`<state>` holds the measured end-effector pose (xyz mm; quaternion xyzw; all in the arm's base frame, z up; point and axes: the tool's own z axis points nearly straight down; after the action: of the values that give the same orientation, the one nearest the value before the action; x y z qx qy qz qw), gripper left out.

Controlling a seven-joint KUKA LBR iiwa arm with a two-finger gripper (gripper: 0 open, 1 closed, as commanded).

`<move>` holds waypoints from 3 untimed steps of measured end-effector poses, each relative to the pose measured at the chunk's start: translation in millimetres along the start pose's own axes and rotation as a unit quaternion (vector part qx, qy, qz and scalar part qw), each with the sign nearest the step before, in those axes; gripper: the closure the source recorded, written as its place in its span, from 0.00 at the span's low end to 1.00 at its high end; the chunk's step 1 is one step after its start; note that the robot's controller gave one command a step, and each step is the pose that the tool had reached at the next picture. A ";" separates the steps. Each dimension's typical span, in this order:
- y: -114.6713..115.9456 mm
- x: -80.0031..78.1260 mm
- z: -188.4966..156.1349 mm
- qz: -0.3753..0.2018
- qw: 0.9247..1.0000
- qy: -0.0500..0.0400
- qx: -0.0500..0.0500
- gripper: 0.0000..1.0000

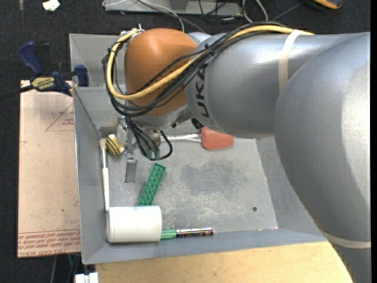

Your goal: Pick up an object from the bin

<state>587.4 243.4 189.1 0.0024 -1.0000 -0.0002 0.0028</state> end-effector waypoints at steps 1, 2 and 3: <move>-1.6 -1.6 -5.3 0.002 1.000 -0.003 -0.001 0.00; -26.5 2.1 51.2 -0.145 0.989 -0.006 -0.001 0.00; -75.4 31.8 45.0 -0.222 0.975 -0.004 0.000 0.00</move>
Offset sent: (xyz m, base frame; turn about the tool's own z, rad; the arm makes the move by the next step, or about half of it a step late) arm -0.0088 -0.0588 -0.1191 -0.6084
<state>555.6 167.9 144.2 0.2241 -0.9746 -0.0011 -0.0009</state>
